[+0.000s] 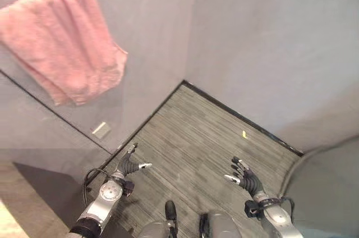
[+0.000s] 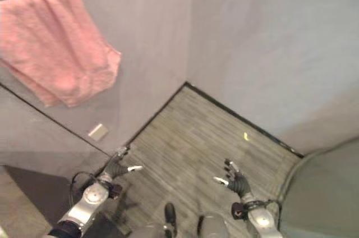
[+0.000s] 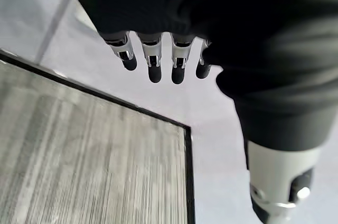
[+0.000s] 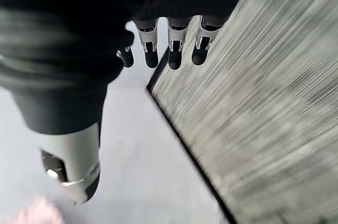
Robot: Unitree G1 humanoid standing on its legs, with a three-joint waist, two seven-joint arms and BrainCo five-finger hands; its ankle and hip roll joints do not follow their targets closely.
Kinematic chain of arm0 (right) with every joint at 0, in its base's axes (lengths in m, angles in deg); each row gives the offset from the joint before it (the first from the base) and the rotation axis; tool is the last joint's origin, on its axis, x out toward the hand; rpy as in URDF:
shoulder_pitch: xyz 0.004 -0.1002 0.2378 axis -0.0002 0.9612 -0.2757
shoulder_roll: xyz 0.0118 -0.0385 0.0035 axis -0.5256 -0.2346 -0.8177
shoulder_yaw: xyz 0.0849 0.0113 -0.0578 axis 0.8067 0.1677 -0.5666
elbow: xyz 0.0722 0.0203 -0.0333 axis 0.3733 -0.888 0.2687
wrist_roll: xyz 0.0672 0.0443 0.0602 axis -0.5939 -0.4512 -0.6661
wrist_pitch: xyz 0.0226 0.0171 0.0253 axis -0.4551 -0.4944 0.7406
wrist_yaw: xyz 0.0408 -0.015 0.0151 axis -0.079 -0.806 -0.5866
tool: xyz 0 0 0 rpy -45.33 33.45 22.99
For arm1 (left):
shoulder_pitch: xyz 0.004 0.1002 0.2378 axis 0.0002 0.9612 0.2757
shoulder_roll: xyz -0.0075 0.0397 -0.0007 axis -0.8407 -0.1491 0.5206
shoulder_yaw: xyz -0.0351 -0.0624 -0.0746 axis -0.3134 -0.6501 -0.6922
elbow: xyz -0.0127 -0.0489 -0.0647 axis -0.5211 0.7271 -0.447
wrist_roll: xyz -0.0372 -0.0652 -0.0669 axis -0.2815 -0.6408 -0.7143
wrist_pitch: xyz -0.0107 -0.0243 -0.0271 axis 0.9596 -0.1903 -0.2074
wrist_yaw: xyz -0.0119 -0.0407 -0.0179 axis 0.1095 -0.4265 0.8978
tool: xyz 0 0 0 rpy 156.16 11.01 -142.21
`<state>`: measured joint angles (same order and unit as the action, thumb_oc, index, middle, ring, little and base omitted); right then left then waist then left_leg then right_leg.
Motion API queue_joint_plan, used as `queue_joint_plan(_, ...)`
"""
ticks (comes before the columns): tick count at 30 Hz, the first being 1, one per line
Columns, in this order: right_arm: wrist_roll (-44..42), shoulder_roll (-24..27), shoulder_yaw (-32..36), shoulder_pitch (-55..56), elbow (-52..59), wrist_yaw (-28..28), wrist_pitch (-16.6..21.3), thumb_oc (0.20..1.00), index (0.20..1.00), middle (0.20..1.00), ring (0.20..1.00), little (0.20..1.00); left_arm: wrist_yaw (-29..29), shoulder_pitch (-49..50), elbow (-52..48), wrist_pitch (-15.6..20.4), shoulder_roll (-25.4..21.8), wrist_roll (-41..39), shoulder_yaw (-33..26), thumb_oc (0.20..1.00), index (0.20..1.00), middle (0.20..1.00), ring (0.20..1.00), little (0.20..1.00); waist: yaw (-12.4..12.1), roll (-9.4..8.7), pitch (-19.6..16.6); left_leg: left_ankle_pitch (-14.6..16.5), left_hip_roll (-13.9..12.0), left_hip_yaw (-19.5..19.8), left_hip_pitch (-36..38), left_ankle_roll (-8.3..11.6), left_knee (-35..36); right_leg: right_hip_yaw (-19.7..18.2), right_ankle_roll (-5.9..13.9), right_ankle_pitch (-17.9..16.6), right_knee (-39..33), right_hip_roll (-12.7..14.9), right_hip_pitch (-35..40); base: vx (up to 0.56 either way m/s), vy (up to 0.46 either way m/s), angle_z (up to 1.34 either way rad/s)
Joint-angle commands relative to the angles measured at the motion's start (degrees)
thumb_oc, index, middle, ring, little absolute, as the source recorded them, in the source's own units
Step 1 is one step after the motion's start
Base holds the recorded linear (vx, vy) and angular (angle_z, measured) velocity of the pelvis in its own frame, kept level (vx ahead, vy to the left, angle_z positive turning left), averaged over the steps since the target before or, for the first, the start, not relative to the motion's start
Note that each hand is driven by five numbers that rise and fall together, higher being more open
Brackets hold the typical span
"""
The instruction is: Put brush and paste in cup on sink, flatten towel.
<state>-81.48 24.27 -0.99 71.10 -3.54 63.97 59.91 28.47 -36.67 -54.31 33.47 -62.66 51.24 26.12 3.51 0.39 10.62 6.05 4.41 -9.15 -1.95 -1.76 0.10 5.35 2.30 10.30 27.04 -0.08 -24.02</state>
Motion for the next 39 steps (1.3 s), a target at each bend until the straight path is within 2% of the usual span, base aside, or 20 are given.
queue_joint_plan(1, 1.22, 0.81, 2.4, 1.03, 1.41, -0.01, 3.14, 1.0, 1.0, 1.0, 1.0, 1.0, 1.02, -0.91, -2.89, 3.03, -0.51, 1.85, -0.4, 1.0, 1.0, 1.0, 1.0, 1.0, 3.2, -1.45, 1.15, -4.28, -1.83, 1.53, 1.51, 1.36, -2.31, -5.44, 6.39, -13.34, -19.93, 0.37, 6.22, 0.43, 0.027, 0.89)
queue_joint_plan(3, 2.2, 1.18, 3.13, 2.45, 2.43, -0.52, 3.16, 1.0, 1.0, 1.0, 1.0, 1.0, 0.97, -1.28, -2.09, 3.12, 0.05, 3.19, 0.1, 1.0, 1.0, 1.0, 1.0, 1.0, 4.58, -1.2, 1.37, -3.13, -1.2, 4.3, 3.95, 1.66, -2.34, -5.27, 7.25, -16.19, -25.0, 1.26, 4.71, 0.5, 0.001, 1.3)
queue_joint_plan(6, 3.4, 1.83, 2.84, 2.14, 1.98, -0.77, 3.0, 1.0, 1.0, 1.0, 1.0, 1.0, 0.87, -1.51, -1.26, 3.23, 0.85, 3.56, 0.85, 1.0, 1.0, 1.0, 1.0, 1.0, 5.55, -0.96, 1.39, -2.06, -0.06, 8.28, 6.06, 1.92, -3.65, -7.76, 7.9, -17.86, -24.01, 1.78, 4.25, 0.37, -0.05, 1.21)
queue_joint_plan(9, 3.83, 2.54, 1.88, 1.2, 1.8, -1.62, 2.93, 1.0, 1.0, 1.0, 1.0, 1.0, 0.88, -1.07, -0.46, 3.45, 1.28, 3.91, 0.62, 1.0, 1.0, 1.0, 1.0, 1.0, 5.38, -0.73, 0.26, -1.54, -0.04, 10.51, 8.0, 2.74, -5.35, -8.04, 6.73, -17.81, -21.25, 1.22, 5.83, 0.35, -0.119, 1.29)
queue_joint_plan(12, 3.9, 3.17, 1.66, 0.43, 1.44, -1.52, 2.87, 1.0, 1.0, 1.0, 1.0, 1.0, 1.03, -0.4, -0.08, 3.35, 1.41, 3.31, 0.16, 1.0, 1.0, 1.0, 1.0, 1.0, 5.23, -0.16, -0.95, -1.94, -1.35, 11.12, 8.45, 4.2, -7.03, -5.91, 6.04, -17.08, -20.49, 1.32, 7.02, 0.31, -0.174, 0.77)
queue_joint_plan(13, 3.33, 3.76, 1.81, 0.3, 1.35, -1.64, 2.95, 1.0, 1.0, 1.0, 1.0, 1.0, 1.02, 0.15, 0.31, 3.2, 1.78, 2.66, -0.54, 1.0, 1.0, 1.0, 1.0, 1.0, 5.06, 0.26, -1.56, -4.51, -3.53, 9.1, 6.89, 6.76, -12.66, -2.88, 5.04, -15.61, -20.99, 1.32, 9.49, 0.27, -0.228, 0.25)
queue_joint_plan(14, 2.88, 3.97, 2.06, 0.13, 1.42, -1.5, 2.97, 1.0, 1.0, 1.0, 1.0, 1.0, 0.85, -0.02, 0.33, 2.93, 1.81, 2.68, -0.91, 1.0, 1.0, 1.0, 1.0, 1.0, 5.1, -0.33, -1.29, -6.96, -5.57, 6.17, 3.89, 8.09, -18.67, -1.35, 4.25, -14.83, -21.26, 1.78, 10.92, 0.29, -0.294, 0.99)
queue_joint_plan(16, 2.68, 5.14, 1.55, -0.92, 1.25, -0.68, 3.13, 1.0, 1.0, 1.0, 1.0, 1.0, 0.26, -1.33, 0.31, 2.87, 1.04, 2.28, -1.1, 1.0, 1.0, 1.0, 1.0, 1.0, 4.52, -1.94, 0.06, -7.82, -7.77, 2.25, -2.09, 8.1, -26.47, 0.09, 3.01, -13.62, -21.21, 2.55, 11.93, 0.09, -0.216, 0.94)
queue_joint_plan(17, 2.7, 5.26, 1.38, -1.38, 1.01, -0.03, 3.02, 1.0, 1.0, 1.0, 1.0, 1.0, 0.0, -2.23, 0.77, 2.77, 1.01, 2.12, -0.96, 1.0, 1.0, 1.0, 1.0, 1.0, 4.78, -2.58, 0.21, -7.88, -10.81, -1.69, -3.41, 7.44, -25.85, 1.22, 2.73, -12.9, -21.2, 3.3, 12.42, 0.08, -0.149, 0.03)
queue_joint_plan(18, 3.02, 5.31, 1.47, -1.29, 1.0, 0.51, 2.97, 1.0, 1.0, 1.0, 1.0, 1.0, 0.0, -2.91, 1.39, 2.64, 0.93, 2.23, -0.75, 1.0, 1.0, 1.0, 1.0, 1.0, 5.44, -2.8, 0.09, -7.44, -15.5, -6.8, -2.71, 7.01, -22.84, 2.51, 2.79, -12.06, -21.25, 3.7, 13.06, 0.1, -0.042, 0.1)
queue_joint_plan(19, 3.52, 5.69, 1.72, -1.01, 1.21, 0.78, 2.89, 1.0, 1.0, 1.0, 1.0, 1.0, 0.0, -2.99, 1.72, 2.75, 0.93, 2.28, -0.75, 1.0, 1.0, 1.0, 1.0, 1.0, 5.29, -2.94, -0.07, -7.14, -16.57, -8.22, -2.44, 7.14, -19.6, 3.0, 3.07, -11.66, -21.66, 3.96, 13.72, 0.13, 0.062, 0.38)
queue_joint_plan(20, 3.94, 6.24, 1.82, -1.01, 1.3, 0.97, 3.05, 1.0, 1.0, 1.0, 1.0, 1.0, -0.5, -2.49, 2.35, 2.94, 0.95, 2.31, -0.74, 1.0, 1.0, 1.0, 1.0, 1.0, 4.62, -2.66, -0.24, -6.97, -15.69, -6.51, -2.12, 7.15, -15.45, 3.13, 3.76, -11.29, -21.55, 4.01, 13.94, 0.12, 0.112, 0.46)
queue_joint_plan(22, 2.74, 5.88, 2.19, -1.31, 0.56, 0.9, 2.74, 1.0, 1.0, 1.0, 1.0, 1.0, -0.31, -1.26, 1.57, 2.62, 0.65, 1.47, -1.41, 1.0, 1.0, 1.0, 1.0, 1.0, 4.04, -2.74, -0.83, -7.15, -15.72, -2.84, -0.81, 7.72, -13.86, 2.61, 4.07, -11.52, -20.54, 4.09, 13.26, 0.09, 0.111, -0.16)
queue_joint_plan(24, 2.2, 5.93, 2.23, -1.84, 0.55, 0.24, 2.77, 1.0, 1.0, 1.0, 1.0, 1.0, -0.06, -0.34, 2.11, 2.63, 0.55, 1.81, -1.71, 1.0, 1.0, 1.0, 1.0, 1.0, 3.5, -2.85, -0.94, -4.02, -12.94, 0.98, -0.51, 7.07, -11.11, 1.11, 4.79, -11.91, -19.75, 4.45, 12.79, 0.03, 0.134, -0.58)
queue_joint_plan(25, 2.2, 5.91, 2.23, -1.86, 0.55, 0.24, 2.77, 1.0, 1.0, 1.0, 1.0, 1.0, -0.06, -0.36, 2.12, 2.62, 0.53, 1.81, -1.72, 1.0, 1.0, 1.0, 1.0, 1.0, 3.55, -2.95, -1.07, -4.24, -12.8, 1.0, -0.65, 7.02, -10.96, 1.11, 4.8, -12.05, -19.84, 4.57, 12.64, 0.01, 0.145, -0.5)
queue_joint_plan(29, 2.96, 5.41, 3.85, -2.05, -0.68, 0.85, 2.67, 1.0, 1.0, 1.0, 1.0, 1.0, 0.48, 0.4, 2.91, 2.6, -0.31, 4.19, -0.92, 1.0, 1.0, 1.0, 1.0, 1.0, 3.83, -3.08, -0.62, -0.71, -9.17, 1.5, -1.16, 5.21, -9.84, -1.2, 6.7, -14.34, -19.94, 7.34, 11.76, -0.06, 0.266, 0.01)
queue_joint_plan(34, 4.09, 4.78, 3.53, -5.2, -1.85, 1.3, 3.12, 1.0, 1.0, 1.0, 1.0, 1.0, 0.35, -0.01, 3.43, 3.31, -1.57, 3.85, -1.48, 1.0, 1.0, 1.0, 1.0, 1.0, 3.13, -4.2, 1.18, 0.86, -5.23, -0.15, -3.77, 3.38, -9.04, -4.0, 9.91, -23.0, -27.71, 12.27, 9.39, -0.18, 0.256, 0.01)
queue_joint_plan(35, 4.05, 4.65, 3.45, -5.77, -2.11, 1.36, 3.3, 1.0, 1.0, 1.0, 1.0, 1.0, 0.32, -0.36, 3.68, 3.32, -1.84, 3.79, -1.51, 1.0, 1.0, 1.0, 1.0, 1.0, 3.42, -3.94, 1.38, 0.67, -5.25, 0.5, -4.5, 3.22, -8.98, -6.56, 10.34, -24.12, -28.6, 12.8, 8.99, -0.16, 0.131, -0.19)
queue_joint_plan(38, 3.53, 4.77, 3.49, -6.17, -2.38, 1.29, 3.28, 1.0, 1.0, 1.0, 1.0, 1.0, 0.25, -0.46, 3.76, 3.44, -2.36, 4.2, -1.52, 1.0, 1.0, 1.0, 1.0, 1.0, 3.54, -3.54, 1.56, 0.19, -5.37, 1.0, -5.27, 2.58, -9.14, -8.57, 9.35, -21.27, -26.09, 10.79, 8.72, -0.14, 0.087, 0.0)
queue_joint_plan(39, 3.13, 5.08, 3.54, -5.84, -2.08, 0.48, 3.41, 1.0, 1.0, 1.0, 1.0, 1.0, 1.0, 0.2, 3.45, 3.35, -2.74, 4.06, -1.69, 1.0, 1.0, 1.0, 1.0, 1.0, 2.86, -3.28, 1.05, -1.45, -5.45, 1.23, -5.34, 2.42, -7.48, -8.57, 8.17, -16.66, -21.85, 8.21, 11.11, -0.14, 0.083, 0.21)
